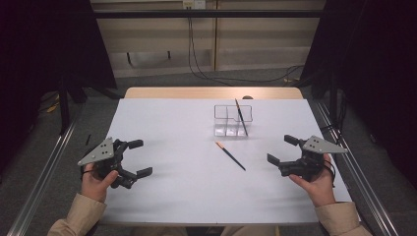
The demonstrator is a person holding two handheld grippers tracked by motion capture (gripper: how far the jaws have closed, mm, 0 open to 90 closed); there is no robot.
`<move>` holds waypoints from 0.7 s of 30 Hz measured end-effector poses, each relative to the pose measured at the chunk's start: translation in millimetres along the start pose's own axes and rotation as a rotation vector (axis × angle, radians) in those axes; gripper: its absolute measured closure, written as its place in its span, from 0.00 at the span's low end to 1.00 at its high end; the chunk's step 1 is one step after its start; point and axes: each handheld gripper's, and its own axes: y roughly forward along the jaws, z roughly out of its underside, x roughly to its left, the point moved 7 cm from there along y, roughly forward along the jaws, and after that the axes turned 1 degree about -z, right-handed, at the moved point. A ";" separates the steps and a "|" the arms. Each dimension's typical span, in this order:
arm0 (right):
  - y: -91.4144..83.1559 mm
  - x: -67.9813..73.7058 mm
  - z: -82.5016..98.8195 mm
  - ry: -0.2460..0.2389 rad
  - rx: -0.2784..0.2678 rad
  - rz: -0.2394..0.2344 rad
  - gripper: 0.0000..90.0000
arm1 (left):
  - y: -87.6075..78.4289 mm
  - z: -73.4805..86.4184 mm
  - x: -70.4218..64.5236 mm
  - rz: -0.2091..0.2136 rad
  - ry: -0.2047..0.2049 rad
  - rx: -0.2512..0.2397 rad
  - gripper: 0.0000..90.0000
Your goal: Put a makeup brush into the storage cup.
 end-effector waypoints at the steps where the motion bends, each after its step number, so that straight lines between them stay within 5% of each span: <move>1: -0.8 0.2 0.3 0.000 0.002 0.000 0.03 | 0.3 0.2 0.1 0.000 0.003 0.002 0.00; 21: 1.9 2.1 -3.9 -0.009 -0.008 -0.008 0.03 | 0.4 1.2 0.6 0.002 -0.006 -0.001 0.00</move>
